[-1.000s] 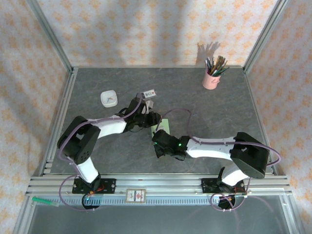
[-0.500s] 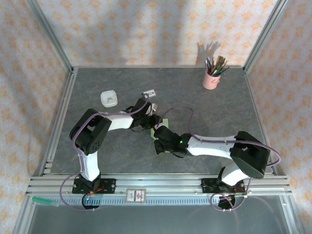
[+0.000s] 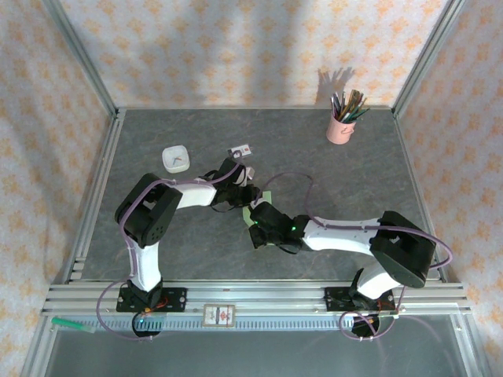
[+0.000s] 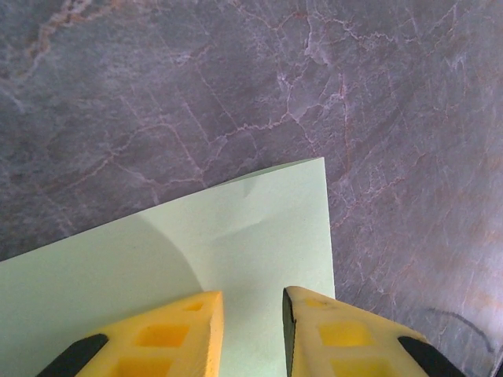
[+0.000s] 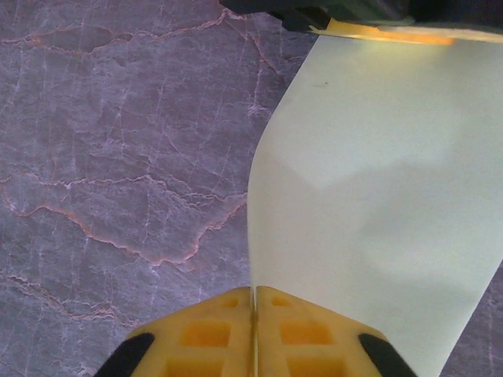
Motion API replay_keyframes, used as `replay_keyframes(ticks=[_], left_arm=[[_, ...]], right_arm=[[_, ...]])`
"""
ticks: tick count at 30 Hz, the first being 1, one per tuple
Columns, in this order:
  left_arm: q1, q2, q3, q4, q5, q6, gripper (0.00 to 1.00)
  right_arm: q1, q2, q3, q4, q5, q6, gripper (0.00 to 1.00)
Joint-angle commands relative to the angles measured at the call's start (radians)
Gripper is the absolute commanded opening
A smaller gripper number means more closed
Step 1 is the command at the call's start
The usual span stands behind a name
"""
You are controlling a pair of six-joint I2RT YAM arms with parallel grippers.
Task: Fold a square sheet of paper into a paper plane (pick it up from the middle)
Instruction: Third fold the triangle at the center of the table.
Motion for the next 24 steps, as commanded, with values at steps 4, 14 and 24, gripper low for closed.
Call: replay_keyframes(ticks=[4,14,24], left_arm=[[-0.009,0.038,0.012,-0.037,-0.023,0.051,0.29],[-0.008,0.051,-0.021,-0.021,-0.019,0.069,0.29],[-0.009,0.061,-0.008,-0.026,-0.024,0.071,0.28]], right_arm=[[-0.033,-0.026,-0.031,0.049,-0.026,-0.01,0.06],[-0.144,-0.054,-0.094,0.137,-0.163,-0.029,0.07],[-0.22,-0.032,-0.113,0.177,-0.227,-0.046,0.07]])
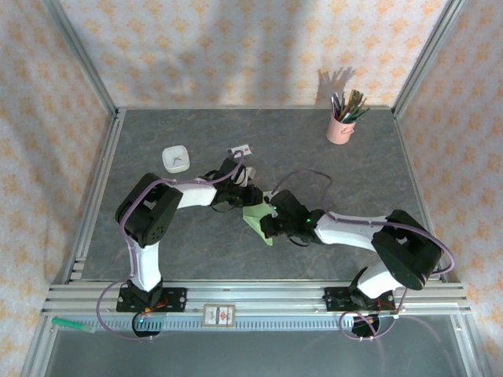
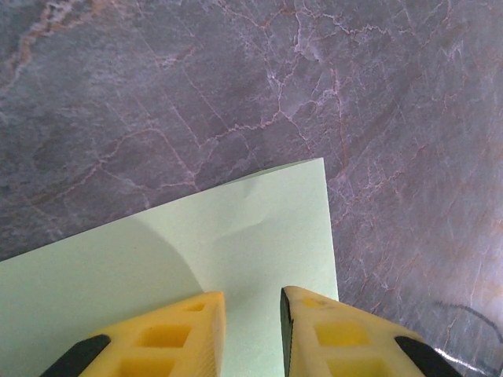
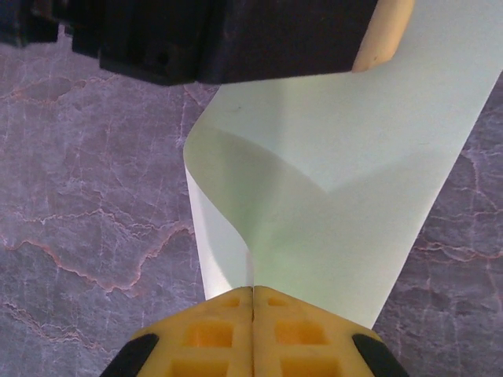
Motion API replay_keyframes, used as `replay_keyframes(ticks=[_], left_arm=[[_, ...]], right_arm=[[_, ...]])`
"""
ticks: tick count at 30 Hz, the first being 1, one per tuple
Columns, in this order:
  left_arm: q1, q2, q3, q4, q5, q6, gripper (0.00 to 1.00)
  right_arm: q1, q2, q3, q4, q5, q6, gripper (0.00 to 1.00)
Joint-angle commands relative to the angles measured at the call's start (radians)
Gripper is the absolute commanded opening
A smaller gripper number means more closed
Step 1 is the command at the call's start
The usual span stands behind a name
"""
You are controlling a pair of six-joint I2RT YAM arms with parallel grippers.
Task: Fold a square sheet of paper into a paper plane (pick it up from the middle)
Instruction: Third fold the triangle at the center of the table.
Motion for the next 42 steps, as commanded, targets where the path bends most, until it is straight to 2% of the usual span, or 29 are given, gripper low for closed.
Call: replay_keyframes(ticks=[1,17,42], left_arm=[[-0.008,0.055,-0.007,-0.031,-0.025,0.026,0.28],[-0.008,0.05,0.002,-0.046,-0.034,0.033,0.28],[-0.009,0.049,0.012,-0.062,-0.045,0.042,0.28]], right_arm=[[-0.02,0.0,-0.007,0.042,-0.025,-0.022,0.07],[-0.041,0.072,0.002,0.051,-0.025,-0.049,0.07],[-0.067,0.101,0.038,0.012,-0.001,-0.092,0.06]])
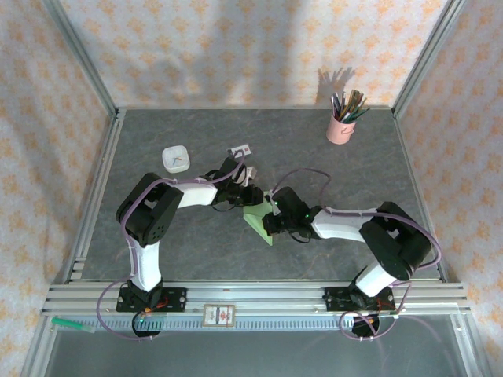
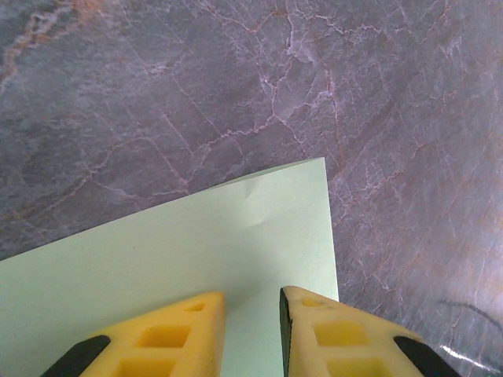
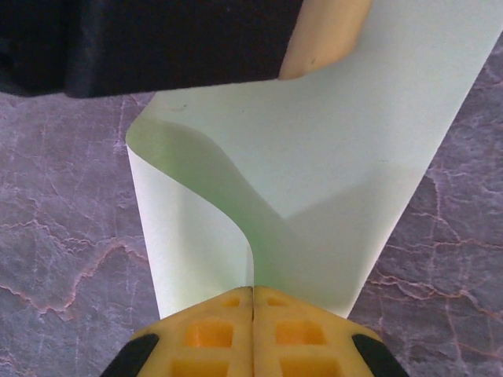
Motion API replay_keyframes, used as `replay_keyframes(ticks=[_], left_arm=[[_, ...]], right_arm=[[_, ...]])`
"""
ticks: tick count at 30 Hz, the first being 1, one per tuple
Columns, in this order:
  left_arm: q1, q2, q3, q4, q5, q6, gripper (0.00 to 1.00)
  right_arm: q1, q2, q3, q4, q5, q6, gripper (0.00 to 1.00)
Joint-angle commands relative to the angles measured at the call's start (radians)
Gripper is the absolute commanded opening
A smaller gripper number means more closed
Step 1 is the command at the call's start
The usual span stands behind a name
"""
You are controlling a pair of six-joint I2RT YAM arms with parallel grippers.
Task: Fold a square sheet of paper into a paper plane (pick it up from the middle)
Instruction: Third fold the triangle at the center of the table.
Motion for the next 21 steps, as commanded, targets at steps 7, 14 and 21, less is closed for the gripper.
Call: replay_keyframes(ticks=[7,14,21], left_arm=[[-0.009,0.04,-0.002,-0.056,-0.043,0.02,0.28],[-0.009,0.041,-0.001,-0.059,-0.044,0.023,0.28],[-0.009,0.042,0.002,-0.063,-0.046,0.025,0.28]], right_arm=[[-0.01,0.024,0.032,-0.019,0.03,-0.027,0.06],[-0.009,0.033,0.027,-0.022,0.034,-0.032,0.06],[-0.009,0.037,0.023,-0.023,0.037,-0.031,0.06]])
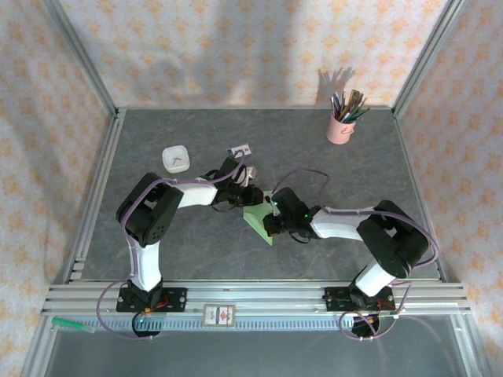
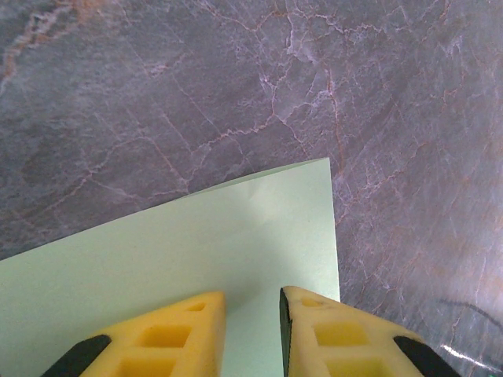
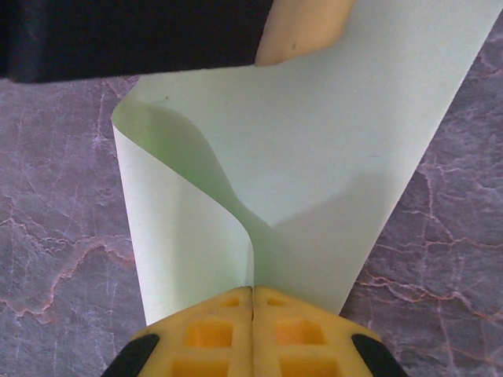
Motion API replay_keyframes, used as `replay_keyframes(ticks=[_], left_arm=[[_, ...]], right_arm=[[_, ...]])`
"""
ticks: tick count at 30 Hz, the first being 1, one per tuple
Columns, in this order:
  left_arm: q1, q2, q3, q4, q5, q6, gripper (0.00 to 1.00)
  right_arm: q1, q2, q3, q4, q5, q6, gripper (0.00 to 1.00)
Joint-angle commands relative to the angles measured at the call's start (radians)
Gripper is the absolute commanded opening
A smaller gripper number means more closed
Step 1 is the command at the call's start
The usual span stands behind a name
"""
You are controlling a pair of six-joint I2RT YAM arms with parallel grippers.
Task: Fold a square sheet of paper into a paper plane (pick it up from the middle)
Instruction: Third fold the triangle at the center of the table.
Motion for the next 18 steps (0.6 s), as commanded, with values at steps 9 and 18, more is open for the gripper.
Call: replay_keyframes(ticks=[9,18], left_arm=[[-0.009,0.042,0.002,-0.064,-0.05,0.024,0.28],[-0.008,0.042,0.003,-0.069,-0.053,0.028,0.28]], right_arm=[[-0.007,0.007,0.026,-0.035,0.038,-0.02,0.06],[-0.007,-0.002,0.051,-0.051,0.03,-0.024,0.06]])
